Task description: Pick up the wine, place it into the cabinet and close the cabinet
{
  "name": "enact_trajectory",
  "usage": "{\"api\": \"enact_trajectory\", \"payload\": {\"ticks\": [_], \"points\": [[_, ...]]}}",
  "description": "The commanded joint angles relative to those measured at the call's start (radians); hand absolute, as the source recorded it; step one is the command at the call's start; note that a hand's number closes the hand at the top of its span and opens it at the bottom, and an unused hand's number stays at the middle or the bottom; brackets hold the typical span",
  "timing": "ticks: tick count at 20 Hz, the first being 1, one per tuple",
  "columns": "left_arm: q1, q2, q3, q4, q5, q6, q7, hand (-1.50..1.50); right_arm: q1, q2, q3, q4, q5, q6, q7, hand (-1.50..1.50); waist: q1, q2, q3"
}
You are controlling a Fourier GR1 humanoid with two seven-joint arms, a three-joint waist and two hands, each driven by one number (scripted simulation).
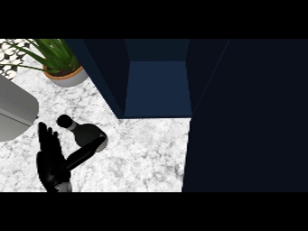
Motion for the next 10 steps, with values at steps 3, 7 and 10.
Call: {"api": "enact_trajectory", "payload": {"ticks": [3, 7, 10], "points": [[-0.014, -0.008, 0.019, 0.139, 0.095, -0.062, -0.169, -1.50, 0.047, -0.041, -0.030, -0.251, -0.055, 0.006, 0.119, -1.50, 0.003, 0.001, 0.000], [-0.043, -0.008, 0.039, 0.189, 0.151, -0.069, -0.195, -1.50, 0.067, -0.043, -0.021, -0.260, -0.059, 0.013, 0.089, -1.50, 0.001, 0.000, 0.001], [-0.097, -0.008, 0.061, 0.280, 0.263, -0.079, -0.313, -1.50, 0.061, -0.043, -0.016, -0.260, -0.063, 0.007, 0.107, -1.50, -0.003, 0.001, -0.001]]}}
